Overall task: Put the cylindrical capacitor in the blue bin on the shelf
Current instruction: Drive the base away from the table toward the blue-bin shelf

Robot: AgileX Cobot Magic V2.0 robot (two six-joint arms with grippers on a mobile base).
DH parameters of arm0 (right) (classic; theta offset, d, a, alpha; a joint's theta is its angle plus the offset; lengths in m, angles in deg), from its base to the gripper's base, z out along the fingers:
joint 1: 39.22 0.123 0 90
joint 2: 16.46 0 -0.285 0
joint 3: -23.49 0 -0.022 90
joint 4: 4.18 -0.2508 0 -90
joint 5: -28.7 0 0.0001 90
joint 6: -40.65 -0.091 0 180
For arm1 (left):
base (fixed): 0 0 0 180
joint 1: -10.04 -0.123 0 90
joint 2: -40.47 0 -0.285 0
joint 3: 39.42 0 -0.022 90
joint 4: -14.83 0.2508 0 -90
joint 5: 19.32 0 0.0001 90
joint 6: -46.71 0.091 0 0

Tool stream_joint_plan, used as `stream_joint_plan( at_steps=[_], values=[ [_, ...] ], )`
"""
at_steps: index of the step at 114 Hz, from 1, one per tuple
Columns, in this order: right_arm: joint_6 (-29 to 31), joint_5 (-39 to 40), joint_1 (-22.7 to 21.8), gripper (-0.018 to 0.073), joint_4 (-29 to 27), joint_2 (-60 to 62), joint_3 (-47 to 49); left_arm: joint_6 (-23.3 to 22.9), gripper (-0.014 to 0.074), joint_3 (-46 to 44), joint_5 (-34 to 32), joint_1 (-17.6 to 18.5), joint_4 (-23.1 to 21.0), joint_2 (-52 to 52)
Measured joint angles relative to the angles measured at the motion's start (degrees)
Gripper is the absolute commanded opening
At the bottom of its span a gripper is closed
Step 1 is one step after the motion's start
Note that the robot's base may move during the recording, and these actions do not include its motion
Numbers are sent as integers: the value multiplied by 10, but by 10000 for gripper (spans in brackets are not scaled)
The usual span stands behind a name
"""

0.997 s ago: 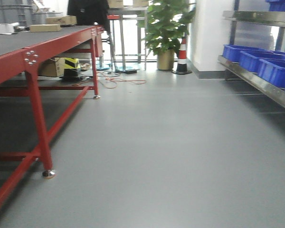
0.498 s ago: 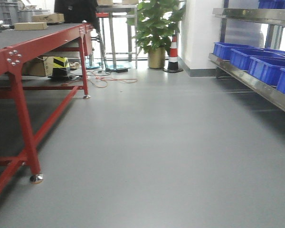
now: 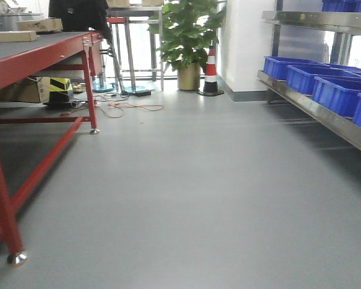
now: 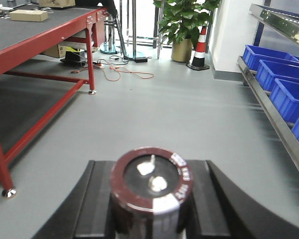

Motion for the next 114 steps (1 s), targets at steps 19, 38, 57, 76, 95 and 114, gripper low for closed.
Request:
stream_joint_plan(
  at_steps=[19,38,57,76,95,114],
  values=[
    [0,0,0,-162,0,0,0,0,-111,0,0,0,0,0],
    [0,0,0,-162,0,0,0,0,-111,0,0,0,0,0],
    [0,0,0,-162,0,0,0,0,-111,0,0,0,0,0],
    [0,0,0,-162,0,0,0,0,-111,0,0,0,0,0],
    [0,0,0,-162,0,0,0,0,-111,0,0,0,0,0],
    [0,0,0,-162,0,0,0,0,-111,0,0,0,0,0]
  ],
)
